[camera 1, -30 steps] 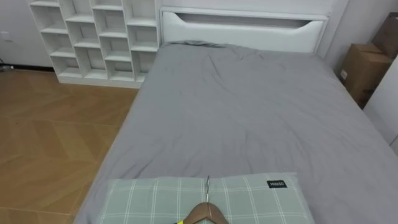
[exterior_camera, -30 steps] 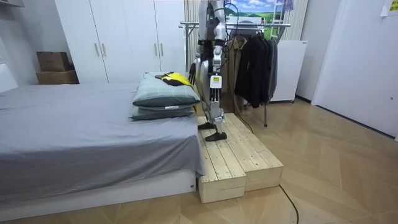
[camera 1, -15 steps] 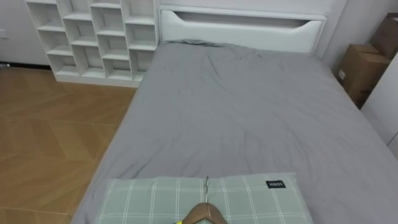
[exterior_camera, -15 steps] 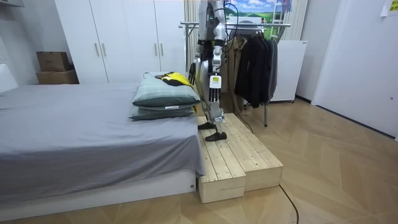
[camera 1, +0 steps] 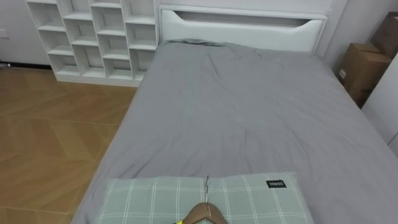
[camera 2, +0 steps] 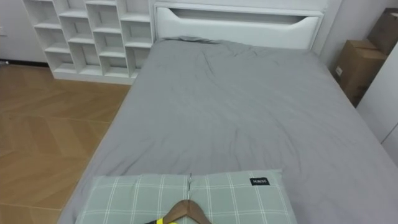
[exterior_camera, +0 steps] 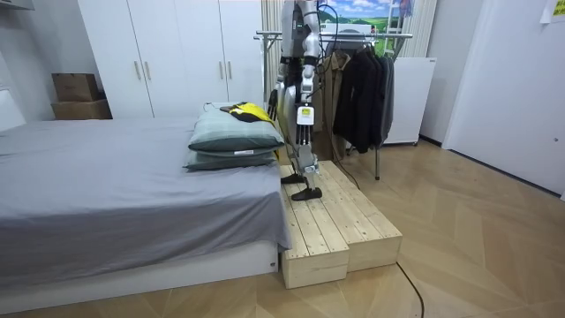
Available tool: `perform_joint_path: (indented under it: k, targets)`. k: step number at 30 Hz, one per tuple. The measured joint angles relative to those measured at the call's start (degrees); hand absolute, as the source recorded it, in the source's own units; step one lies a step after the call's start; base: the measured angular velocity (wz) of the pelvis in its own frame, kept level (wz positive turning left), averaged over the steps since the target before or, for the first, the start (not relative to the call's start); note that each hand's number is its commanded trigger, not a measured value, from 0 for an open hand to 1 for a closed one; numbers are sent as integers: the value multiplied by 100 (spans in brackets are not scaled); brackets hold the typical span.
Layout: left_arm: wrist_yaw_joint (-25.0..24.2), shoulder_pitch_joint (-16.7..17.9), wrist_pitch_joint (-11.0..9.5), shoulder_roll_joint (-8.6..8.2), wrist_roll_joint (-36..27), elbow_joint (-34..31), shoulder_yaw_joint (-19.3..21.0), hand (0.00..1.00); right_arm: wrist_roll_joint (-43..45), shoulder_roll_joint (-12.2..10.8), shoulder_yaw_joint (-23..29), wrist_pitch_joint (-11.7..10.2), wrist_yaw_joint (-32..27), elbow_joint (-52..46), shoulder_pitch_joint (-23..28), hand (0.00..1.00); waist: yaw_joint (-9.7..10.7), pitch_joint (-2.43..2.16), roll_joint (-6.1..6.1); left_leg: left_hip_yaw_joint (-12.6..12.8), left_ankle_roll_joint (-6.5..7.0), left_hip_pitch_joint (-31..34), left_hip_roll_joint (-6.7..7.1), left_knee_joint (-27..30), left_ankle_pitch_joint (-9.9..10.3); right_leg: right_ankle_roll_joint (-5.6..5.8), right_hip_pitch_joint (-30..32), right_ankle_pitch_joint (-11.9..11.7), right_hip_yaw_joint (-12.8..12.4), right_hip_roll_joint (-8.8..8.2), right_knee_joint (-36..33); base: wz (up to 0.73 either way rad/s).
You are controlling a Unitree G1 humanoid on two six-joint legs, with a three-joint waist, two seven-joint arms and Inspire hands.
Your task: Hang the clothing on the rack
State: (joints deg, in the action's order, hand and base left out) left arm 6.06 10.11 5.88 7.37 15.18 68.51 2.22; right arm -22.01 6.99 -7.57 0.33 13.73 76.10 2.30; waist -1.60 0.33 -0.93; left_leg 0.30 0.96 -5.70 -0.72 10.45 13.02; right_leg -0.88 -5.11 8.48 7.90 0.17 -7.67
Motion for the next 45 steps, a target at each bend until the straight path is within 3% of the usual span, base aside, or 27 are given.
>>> perform_joint_path:
  k: [6, 9, 12, 20, 30, 33, 37, 42, 45]
  targets:
    - [163, 10, -21, 13, -19, -110, 158, 0, -39, 0, -2, 0, -43, 23, 1, 0, 0, 24, -12, -15, 1, -52, 4, 15, 1, 1, -56, 0, 11, -4, 10, 0]
    - [411, 25, -145, 8, -102, -201, 241, 0, -75, 0, -13, -1, -44, 22, 6, 0, -24, 24, -7, -14, 3, -108, 4, -27, 3, 7, -97, 5, 7, -1, 16, 0]
    - [893, 43, -336, -10, -105, -346, 445, 0, -254, -1, -65, -8, -45, 24, 40, 0, -26, 24, -13, -38, 3, -115, 9, -23, 3, 6, -118, 4, 16, -3, 11, 3]
    - [1956, 71, -593, -5, 137, -524, 567, 0, -293, -2, -67, -20, -93, 25, 61, 0, -13, 17, -15, -61, 4, -137, 14, -69, 2, 6, -140, 3, 102, -9, 18, 1]
    - [3339, 145, -736, 42, 421, -665, 599, 0, -273, 2, -57, -21, -243, -51, 119, 0, 11, 1, -3, -79, 6, -211, 22, -85, 1, 7, -203, 4, 112, -16, 17, 0]
    - [3735, 145, -740, 42, 420, -669, 597, 0, -273, 4, -63, -19, -280, -72, 135, 0, 38, -29, 10, -75, 6, -225, 22, -95, 1, 7, -221, 4, 111, -16, 10, 0]
    - [3950, 117, -739, 60, 469, -696, 585, 0, -247, 4, -108, -17, -293, -74, 103, 0, 118, -31, 9, -72, 6, -241, 21, -95, 1, 7, -228, 4, 106, -17, 0, 0]
    - [3962, 60, -735, 232, 779, -754, 359, 0, -250, 6, -126, -18, -273, -71, 69, 0, 258, -34, 22, -78, 6, -240, 22, -93, 1, 6, -232, 3, 100, -18, 0, 0]
    - [3962, 70, -711, 240, 1239, -1243, 315, 0, -230, 14, -115, -20, -270, -68, 44, 0, 331, -35, 52, -101, 6, -213, 29, -89, 0, 7, -221, 2, 86, -19, 0, 3]
